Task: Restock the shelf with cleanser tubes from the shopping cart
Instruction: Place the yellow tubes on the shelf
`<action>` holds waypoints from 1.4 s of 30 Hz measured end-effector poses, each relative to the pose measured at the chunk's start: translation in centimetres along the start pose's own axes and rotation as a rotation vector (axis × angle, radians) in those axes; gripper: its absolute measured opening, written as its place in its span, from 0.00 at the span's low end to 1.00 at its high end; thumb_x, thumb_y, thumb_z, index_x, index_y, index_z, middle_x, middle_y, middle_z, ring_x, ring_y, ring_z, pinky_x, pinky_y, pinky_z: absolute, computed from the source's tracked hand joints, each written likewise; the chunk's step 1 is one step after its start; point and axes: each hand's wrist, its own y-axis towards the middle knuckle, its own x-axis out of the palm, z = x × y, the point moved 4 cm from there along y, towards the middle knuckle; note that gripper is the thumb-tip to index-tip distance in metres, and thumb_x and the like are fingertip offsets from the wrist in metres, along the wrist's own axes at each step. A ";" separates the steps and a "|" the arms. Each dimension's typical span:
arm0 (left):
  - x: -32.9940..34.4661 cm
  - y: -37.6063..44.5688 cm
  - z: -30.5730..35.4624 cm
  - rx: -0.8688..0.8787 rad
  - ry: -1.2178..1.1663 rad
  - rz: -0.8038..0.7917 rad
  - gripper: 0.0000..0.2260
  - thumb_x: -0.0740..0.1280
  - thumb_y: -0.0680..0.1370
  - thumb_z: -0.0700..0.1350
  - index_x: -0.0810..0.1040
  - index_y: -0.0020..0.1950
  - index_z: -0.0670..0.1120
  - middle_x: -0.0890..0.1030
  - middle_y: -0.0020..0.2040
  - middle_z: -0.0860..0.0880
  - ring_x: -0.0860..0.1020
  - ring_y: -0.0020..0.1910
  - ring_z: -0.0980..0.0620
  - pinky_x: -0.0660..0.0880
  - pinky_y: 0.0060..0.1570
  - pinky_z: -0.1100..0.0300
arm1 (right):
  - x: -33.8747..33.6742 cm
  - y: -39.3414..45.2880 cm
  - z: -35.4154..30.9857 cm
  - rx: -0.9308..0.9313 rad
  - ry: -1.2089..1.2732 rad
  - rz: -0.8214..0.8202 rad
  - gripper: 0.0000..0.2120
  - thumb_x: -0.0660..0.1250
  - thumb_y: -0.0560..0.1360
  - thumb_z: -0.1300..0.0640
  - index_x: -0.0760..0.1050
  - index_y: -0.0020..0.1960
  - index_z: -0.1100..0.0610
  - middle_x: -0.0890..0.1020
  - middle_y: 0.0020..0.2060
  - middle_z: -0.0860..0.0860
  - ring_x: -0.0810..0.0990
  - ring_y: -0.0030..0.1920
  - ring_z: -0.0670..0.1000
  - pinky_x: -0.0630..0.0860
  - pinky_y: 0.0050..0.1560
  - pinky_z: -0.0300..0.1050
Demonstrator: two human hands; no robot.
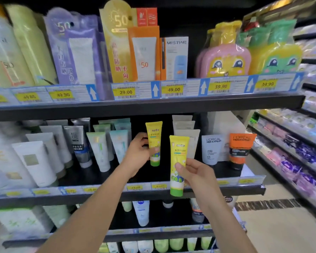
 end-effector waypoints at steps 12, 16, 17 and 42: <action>2.6 8.7 -4.2 0.001 0.053 -0.009 0.22 0.73 0.73 0.32 0.70 0.63 0.46 0.80 0.60 0.42 0.80 0.57 0.45 0.78 0.59 0.45 | -2.4 -0.1 0.9 0.003 0.016 0.107 0.11 0.73 0.74 0.57 0.83 0.56 0.56 0.87 0.50 0.51 0.85 0.53 0.52 0.78 0.58 0.52; 3.0 9.3 -4.9 0.011 0.071 -0.043 0.23 0.70 0.74 0.30 0.69 0.65 0.45 0.81 0.56 0.45 0.80 0.54 0.48 0.77 0.58 0.51 | -2.6 -0.1 1.0 0.002 -0.005 0.104 0.12 0.73 0.74 0.57 0.82 0.57 0.56 0.87 0.51 0.51 0.85 0.54 0.52 0.78 0.57 0.50; 3.1 9.3 -5.1 0.008 0.074 -0.049 0.23 0.70 0.75 0.30 0.69 0.65 0.44 0.81 0.55 0.46 0.80 0.55 0.49 0.77 0.58 0.53 | -2.6 0.0 1.0 0.001 -0.010 0.101 0.12 0.73 0.74 0.57 0.82 0.57 0.56 0.87 0.51 0.51 0.85 0.54 0.52 0.78 0.56 0.49; 0.1 2.2 -3.0 -0.087 0.756 -0.187 0.28 0.71 0.77 0.52 0.69 0.74 0.47 0.74 0.70 0.46 0.75 0.67 0.49 0.72 0.67 0.54 | -2.5 -0.1 0.4 -0.017 -0.024 0.076 0.13 0.73 0.74 0.58 0.82 0.57 0.56 0.87 0.51 0.51 0.85 0.54 0.51 0.78 0.57 0.49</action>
